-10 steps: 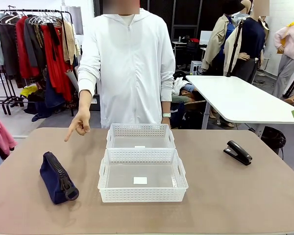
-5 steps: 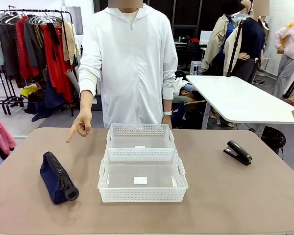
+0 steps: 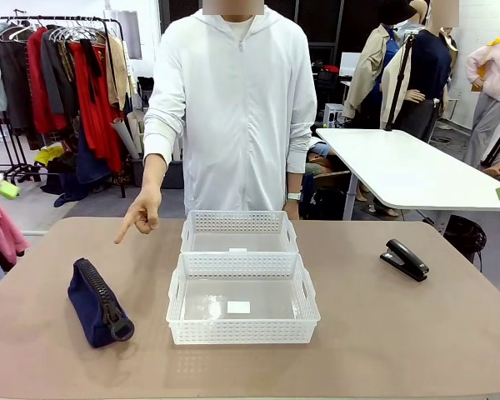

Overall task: Distribute items into two baskets.
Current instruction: Pick up the Pencil pouch that the person points to.

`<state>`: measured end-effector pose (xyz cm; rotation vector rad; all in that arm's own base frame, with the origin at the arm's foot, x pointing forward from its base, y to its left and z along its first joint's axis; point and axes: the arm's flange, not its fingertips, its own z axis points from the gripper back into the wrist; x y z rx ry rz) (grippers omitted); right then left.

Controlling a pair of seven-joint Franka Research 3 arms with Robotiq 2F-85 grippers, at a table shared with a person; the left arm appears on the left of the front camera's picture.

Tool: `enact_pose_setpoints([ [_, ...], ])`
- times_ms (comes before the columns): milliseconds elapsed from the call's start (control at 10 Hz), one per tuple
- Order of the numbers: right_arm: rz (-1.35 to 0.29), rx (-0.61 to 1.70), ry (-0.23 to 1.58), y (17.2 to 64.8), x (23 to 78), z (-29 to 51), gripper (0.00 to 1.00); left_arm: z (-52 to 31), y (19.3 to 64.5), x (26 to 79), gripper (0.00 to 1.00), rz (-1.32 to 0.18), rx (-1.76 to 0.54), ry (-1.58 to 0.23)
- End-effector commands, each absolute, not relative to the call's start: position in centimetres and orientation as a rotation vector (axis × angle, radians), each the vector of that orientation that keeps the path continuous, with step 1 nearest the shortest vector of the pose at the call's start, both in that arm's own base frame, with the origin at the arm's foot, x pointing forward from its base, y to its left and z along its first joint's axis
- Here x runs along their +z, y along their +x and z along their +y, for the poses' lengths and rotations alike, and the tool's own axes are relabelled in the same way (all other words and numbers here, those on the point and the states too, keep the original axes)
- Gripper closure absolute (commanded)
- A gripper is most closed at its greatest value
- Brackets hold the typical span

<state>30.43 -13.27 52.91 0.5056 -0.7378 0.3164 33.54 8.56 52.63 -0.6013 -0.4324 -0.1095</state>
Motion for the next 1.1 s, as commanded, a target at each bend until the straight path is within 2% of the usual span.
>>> enact_pose_setpoints([
  [0, -0.755, 0.320, 0.526, 30.5, 53.1, -13.2, 0.00, 6.9, 37.0, 53.6, 0.00, -0.312, -0.004, -0.624],
  [400, -0.755, 0.320, 0.526, 30.5, 53.1, -13.2, 0.00, 3.5, 43.9, 52.7, 0.00, -0.089, 0.284, -0.670],
  [600, -0.755, 0.320, 0.526, 30.5, 53.1, -13.2, 0.00, 1.7, 46.1, 51.2, 0.00, 0.010, 0.428, -0.610],
  [1000, -0.755, 0.320, 0.526, 30.5, 53.1, -13.2, 0.00, -2.2, 47.2, 48.6, 0.00, 0.202, 0.495, -0.444],
])
